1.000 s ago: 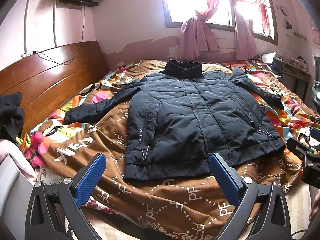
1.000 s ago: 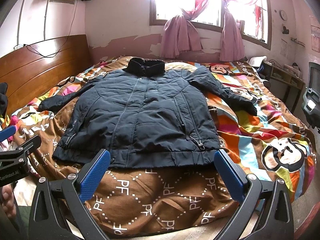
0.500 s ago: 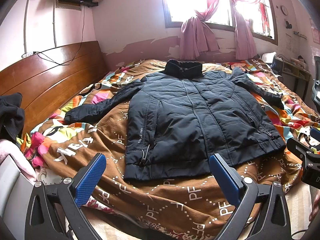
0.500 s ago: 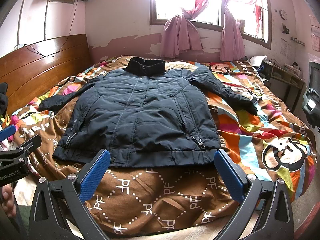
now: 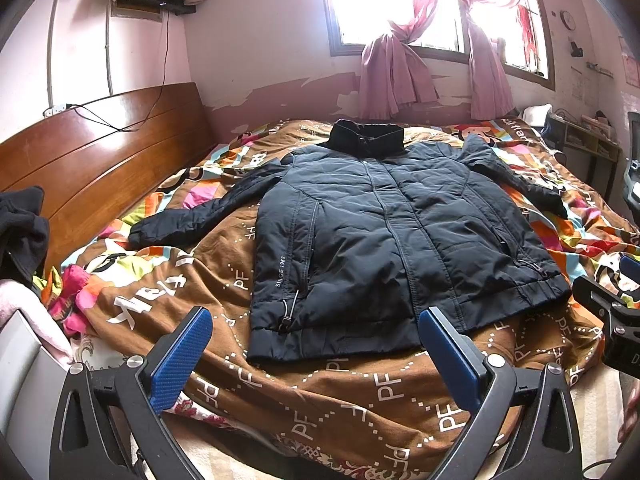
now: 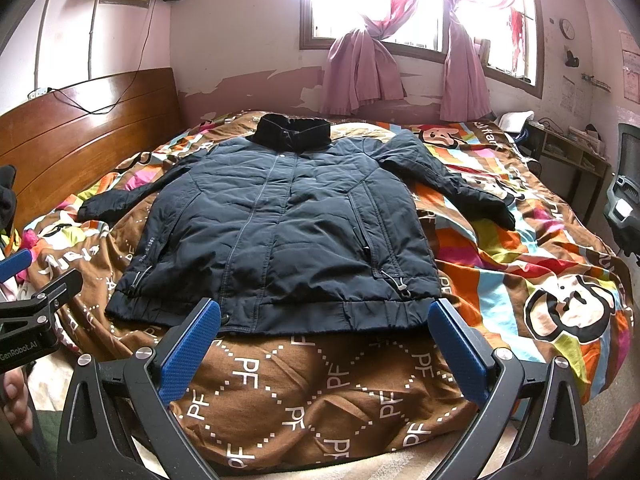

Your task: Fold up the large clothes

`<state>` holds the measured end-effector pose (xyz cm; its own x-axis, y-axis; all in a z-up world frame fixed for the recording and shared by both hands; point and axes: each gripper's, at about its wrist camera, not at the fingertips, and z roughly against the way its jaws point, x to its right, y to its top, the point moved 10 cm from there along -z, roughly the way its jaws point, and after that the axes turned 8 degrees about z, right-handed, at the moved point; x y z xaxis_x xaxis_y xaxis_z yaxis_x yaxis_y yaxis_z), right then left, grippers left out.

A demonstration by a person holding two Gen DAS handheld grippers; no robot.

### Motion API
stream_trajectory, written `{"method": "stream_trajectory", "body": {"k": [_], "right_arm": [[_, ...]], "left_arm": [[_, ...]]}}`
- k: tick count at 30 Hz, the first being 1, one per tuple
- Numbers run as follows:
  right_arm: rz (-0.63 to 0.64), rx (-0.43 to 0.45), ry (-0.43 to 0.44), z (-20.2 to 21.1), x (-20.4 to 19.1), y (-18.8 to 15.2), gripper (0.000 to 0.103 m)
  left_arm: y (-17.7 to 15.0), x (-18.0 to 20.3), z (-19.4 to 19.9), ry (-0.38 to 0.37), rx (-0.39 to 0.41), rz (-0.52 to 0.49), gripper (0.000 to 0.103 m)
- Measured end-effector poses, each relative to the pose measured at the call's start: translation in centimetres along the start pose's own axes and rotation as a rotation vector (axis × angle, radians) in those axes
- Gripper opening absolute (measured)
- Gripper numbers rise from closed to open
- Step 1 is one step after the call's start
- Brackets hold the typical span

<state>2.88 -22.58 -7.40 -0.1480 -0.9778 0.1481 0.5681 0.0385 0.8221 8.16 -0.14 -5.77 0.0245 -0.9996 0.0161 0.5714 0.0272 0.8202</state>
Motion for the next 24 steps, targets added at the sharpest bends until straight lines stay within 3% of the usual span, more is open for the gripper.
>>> {"method": "stream_trajectory", "body": {"k": [10, 14, 24], "right_arm": [[-0.002, -0.001, -0.003, 0.0, 0.3, 0.5, 0.102], [-0.005, -0.006, -0.011, -0.5, -0.3, -0.9, 0.102], [-0.065, -0.057, -0.058, -1.3, 2.2, -0.6, 0.102]], "left_arm": [[0.0, 0.0, 0.0, 0.002, -0.001, -0.001, 0.103], [0.1, -0.4, 0.0, 0.002, -0.019, 0.012, 0.103], [-0.4, -1.1, -3.5, 0.043, -0.087, -0.021, 0.103]]}}
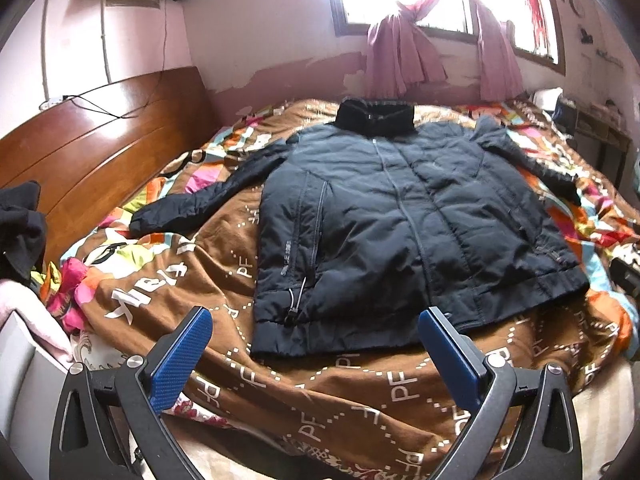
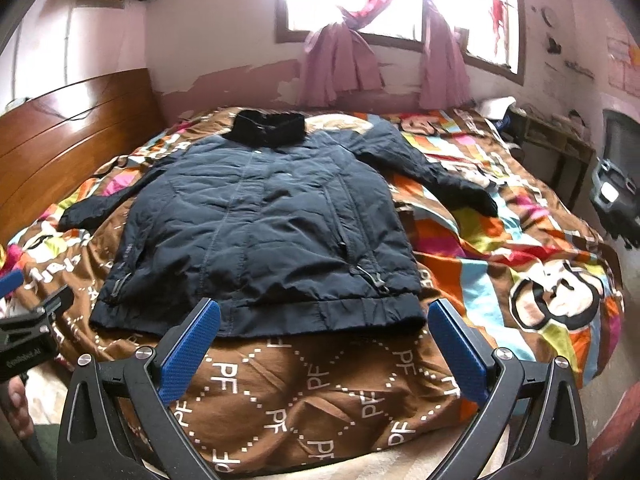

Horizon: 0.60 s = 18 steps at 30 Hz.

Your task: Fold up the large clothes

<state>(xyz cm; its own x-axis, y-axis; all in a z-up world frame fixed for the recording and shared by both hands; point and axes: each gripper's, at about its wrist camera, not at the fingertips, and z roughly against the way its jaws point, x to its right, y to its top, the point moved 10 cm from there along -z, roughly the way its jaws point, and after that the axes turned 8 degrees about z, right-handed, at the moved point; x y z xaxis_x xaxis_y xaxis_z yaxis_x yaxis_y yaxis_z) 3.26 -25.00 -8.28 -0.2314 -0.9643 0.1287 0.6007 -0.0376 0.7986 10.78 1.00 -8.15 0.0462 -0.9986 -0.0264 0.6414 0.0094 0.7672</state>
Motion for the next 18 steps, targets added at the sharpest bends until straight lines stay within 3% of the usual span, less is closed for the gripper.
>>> {"method": "stream_trajectory", "body": {"k": [6, 18], "right_arm": [[-0.017, -0.047, -0.070, -1.4, 2.3, 0.7, 0.102], [-0.076, -0.099, -0.071, -7.6, 6.5, 3.2, 0.102]], "left_arm": [[1.4, 0.2, -1.4, -0.012, -0.029, 0.018, 0.103], [6.6, 4.0, -7.1, 0.003, -0.116, 0.013, 0.103]]}}
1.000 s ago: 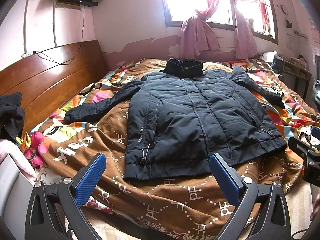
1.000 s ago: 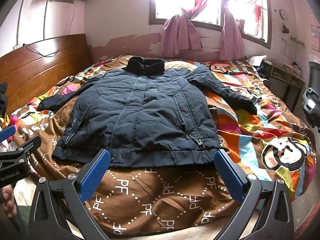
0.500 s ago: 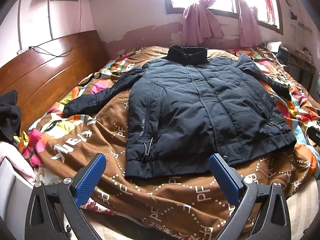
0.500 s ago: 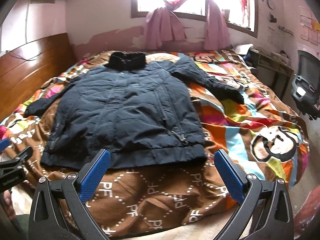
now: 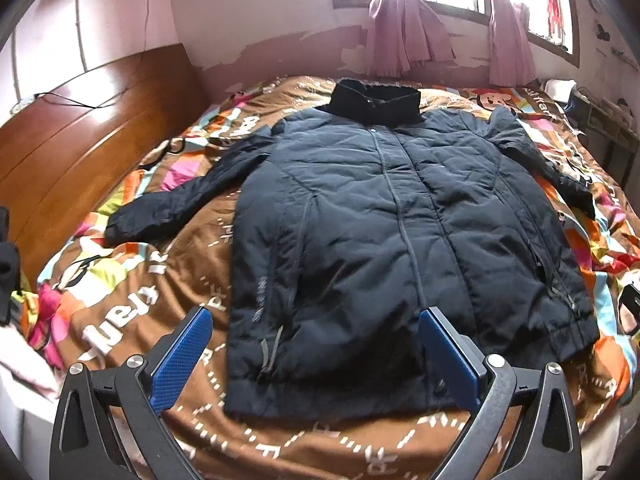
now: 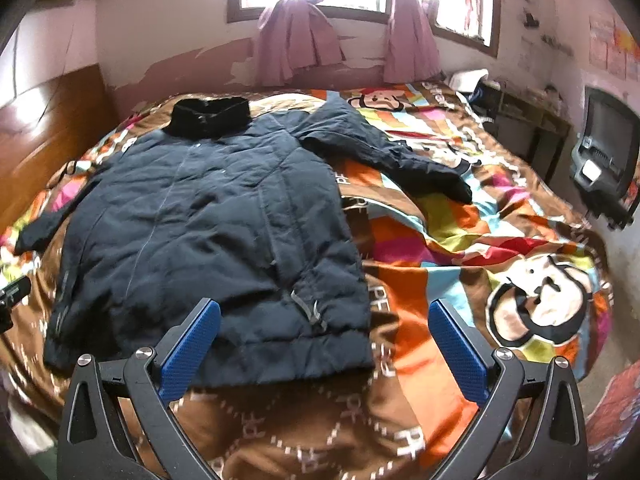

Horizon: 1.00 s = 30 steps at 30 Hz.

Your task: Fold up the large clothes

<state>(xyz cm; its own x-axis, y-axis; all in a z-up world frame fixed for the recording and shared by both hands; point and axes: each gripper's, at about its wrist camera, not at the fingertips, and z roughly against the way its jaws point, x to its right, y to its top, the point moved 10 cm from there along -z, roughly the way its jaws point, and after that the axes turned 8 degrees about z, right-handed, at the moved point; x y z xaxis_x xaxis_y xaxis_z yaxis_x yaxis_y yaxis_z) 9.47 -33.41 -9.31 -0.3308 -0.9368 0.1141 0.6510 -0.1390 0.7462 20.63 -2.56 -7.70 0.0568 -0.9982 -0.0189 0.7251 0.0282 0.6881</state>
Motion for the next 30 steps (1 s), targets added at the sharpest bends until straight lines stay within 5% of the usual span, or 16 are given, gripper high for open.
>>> {"method": "stream_trajectory", "body": {"k": [5, 12, 22, 26, 30], "right_arm": [[-0.157, -0.026, 0.129, -5.2, 3.4, 1.0, 0.102], [-0.442, -0.029, 0.180, -14.3, 11.7, 4.7, 0.102], [-0.635, -0.021, 0.171, -31.8, 19.0, 11.5, 0.102], [-0.718, -0.041, 0.129, -35.7, 21.4, 12.8, 0.102], [-0.826, -0.055, 0.075, -38.1, 24.2, 13.1, 0.102]], "left_arm": [[2.8, 3.4, -3.3, -0.029, -0.021, -0.024, 0.103], [9.0, 9.1, -8.3, -0.138, 0.033, 0.007, 0.103], [14.8, 19.9, -18.7, -0.275, 0.017, -0.021, 0.103], [16.6, 25.3, -22.3, -0.305, -0.061, -0.031, 0.103], [18.3, 29.9, -24.3, -0.328, -0.051, -0.060, 0.103]]}}
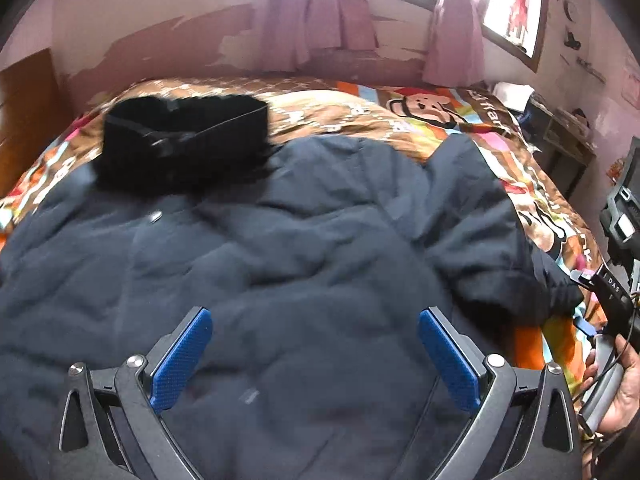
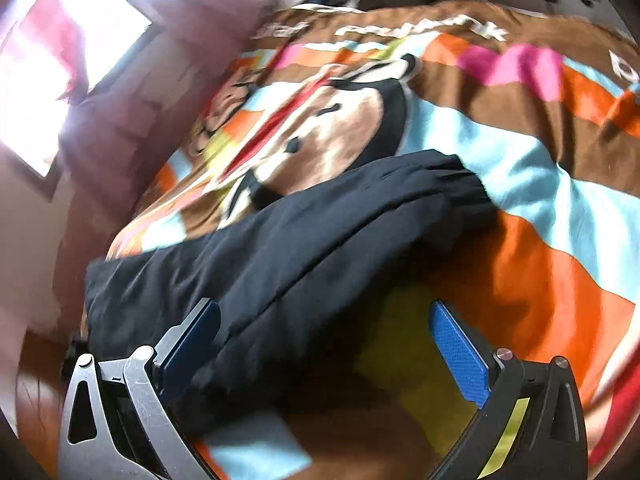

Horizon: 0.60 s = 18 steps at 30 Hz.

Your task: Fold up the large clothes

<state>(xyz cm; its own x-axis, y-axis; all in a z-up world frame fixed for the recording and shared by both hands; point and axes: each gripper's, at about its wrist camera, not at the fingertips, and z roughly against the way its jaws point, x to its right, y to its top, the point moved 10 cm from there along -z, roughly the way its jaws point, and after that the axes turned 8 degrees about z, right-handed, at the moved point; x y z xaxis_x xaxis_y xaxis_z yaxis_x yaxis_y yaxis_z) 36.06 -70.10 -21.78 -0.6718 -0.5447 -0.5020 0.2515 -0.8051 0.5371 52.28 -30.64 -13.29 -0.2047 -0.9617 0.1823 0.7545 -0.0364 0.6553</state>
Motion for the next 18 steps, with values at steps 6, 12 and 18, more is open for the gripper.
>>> {"method": "stream_trajectory", "body": {"k": [6, 12, 18], "right_arm": [[-0.285, -0.012, 0.162, -2.6, 1.7, 0.8, 0.079], [-0.190, -0.012, 0.166, -2.5, -0.9, 1.7, 0.015], [0.062, 0.120, 0.130, 3.6, -6.4, 5.0, 0.007]], "left_arm": [[-0.3, 2.7, -3.5, 0.019, -0.012, -0.101, 0.103], [-1.6, 2.6, -5.0, 0.022, -0.079, -0.118, 0.103], [-1.5, 0.8, -3.3, 0.005, -0.120, -0.087, 0.102]]}}
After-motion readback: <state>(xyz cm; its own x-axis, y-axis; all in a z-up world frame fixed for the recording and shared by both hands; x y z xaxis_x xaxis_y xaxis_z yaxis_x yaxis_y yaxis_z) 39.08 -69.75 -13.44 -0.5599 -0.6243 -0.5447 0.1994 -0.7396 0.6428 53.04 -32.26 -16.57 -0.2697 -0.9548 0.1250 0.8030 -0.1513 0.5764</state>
